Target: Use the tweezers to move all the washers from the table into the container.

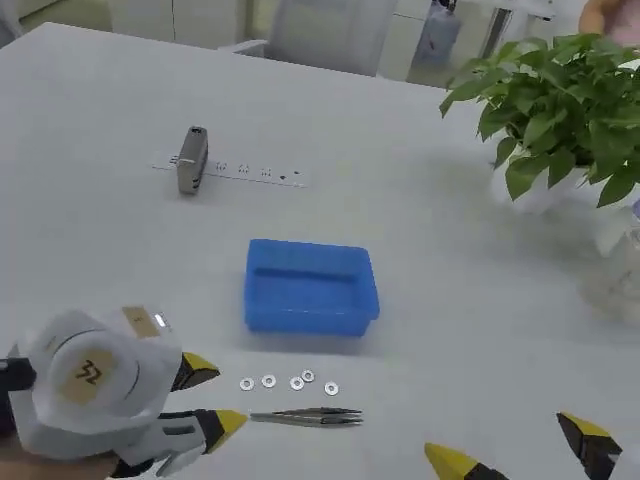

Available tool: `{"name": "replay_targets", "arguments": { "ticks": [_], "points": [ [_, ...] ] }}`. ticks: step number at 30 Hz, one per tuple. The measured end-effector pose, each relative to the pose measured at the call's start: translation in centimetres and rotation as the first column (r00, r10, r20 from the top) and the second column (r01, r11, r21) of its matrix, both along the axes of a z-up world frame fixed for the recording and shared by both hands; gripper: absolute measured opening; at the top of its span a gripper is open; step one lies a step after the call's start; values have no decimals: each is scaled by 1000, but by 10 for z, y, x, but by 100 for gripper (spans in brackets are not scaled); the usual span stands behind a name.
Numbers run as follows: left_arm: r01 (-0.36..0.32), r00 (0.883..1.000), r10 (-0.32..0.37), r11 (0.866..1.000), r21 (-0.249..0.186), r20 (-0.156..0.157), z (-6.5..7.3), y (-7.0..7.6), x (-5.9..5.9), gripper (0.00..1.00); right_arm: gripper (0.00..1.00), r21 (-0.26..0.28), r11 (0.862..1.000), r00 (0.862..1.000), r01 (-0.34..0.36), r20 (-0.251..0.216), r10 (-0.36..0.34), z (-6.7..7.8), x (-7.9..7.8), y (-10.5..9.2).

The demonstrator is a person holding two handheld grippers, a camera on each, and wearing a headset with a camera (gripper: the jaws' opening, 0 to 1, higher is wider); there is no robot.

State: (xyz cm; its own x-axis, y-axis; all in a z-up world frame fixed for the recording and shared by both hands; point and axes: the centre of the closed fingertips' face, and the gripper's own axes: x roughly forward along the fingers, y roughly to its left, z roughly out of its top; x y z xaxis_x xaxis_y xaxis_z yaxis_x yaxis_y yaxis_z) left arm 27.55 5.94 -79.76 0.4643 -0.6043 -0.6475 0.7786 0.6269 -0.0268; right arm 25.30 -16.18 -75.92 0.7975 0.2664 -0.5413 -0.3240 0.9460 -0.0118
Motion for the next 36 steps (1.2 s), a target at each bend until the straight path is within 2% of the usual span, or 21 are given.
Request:
{"name": "replay_targets", "arguments": {
  "ticks": [2, 6, 7, 11, 15, 17, 19, 24, 29, 33, 36],
  "points": [
    [33, 999, -32, 999, 17, -26, -11, -5, 0, 25, 85, 0, 1000, 1000, 1, -3, -1, 0, 0, 0],
    [71, 997, -68, 994, 80, -41, -31, -8, 4, 21, 84, 0, 1000, 1000, 1, -5, -1, -1, 0, -1],
    [72, 997, -68, 994, 83, -42, -33, -8, 5, 19, 84, 0, 1000, 1000, 1, -6, -1, -1, 0, -1],
    [88, 993, -81, 993, 78, -81, -44, -12, 6, 15, 84, -2, 1000, 1000, -7, -14, 7, -2, 0, 1],
    [117, 990, -109, 989, 87, -93, -53, -15, 9, 10, 84, -2, 1000, 1000, -19, -21, 19, -4, -1, 3],
    [141, 987, -133, 985, 98, -85, -55, -17, 11, 8, 84, -6, 1000, 999, -23, -29, 23, -5, -1, 4],
    [175, 982, -165, 979, 108, -94, -58, -19, 10, 5, 84, -7, 1000, 999, -25, -29, 25, -5, -1, 4],
    [213, 975, -204, 971, 104, -92, -59, -24, 10, 2, 84, 0, 1000, 999, -21, -30, 21, -5, -1, 4],
    [268, 962, -259, 957, 110, -90, -63, -28, 5, 0, 84, -5, 999, 999, -32, -33, 32, -6, -2, 6],
    [308, 951, -301, 944, 115, -70, -60, -31, -1, 0, 84, -4, 999, 999, -36, -37, 36, -6, -2, 6],
    [306, 952, -300, 947, 100, -66, -54, -33, -5, 0, 83, -6, 999, 998, -45, -37, 44, -6, -3, 7]
  ]
}}
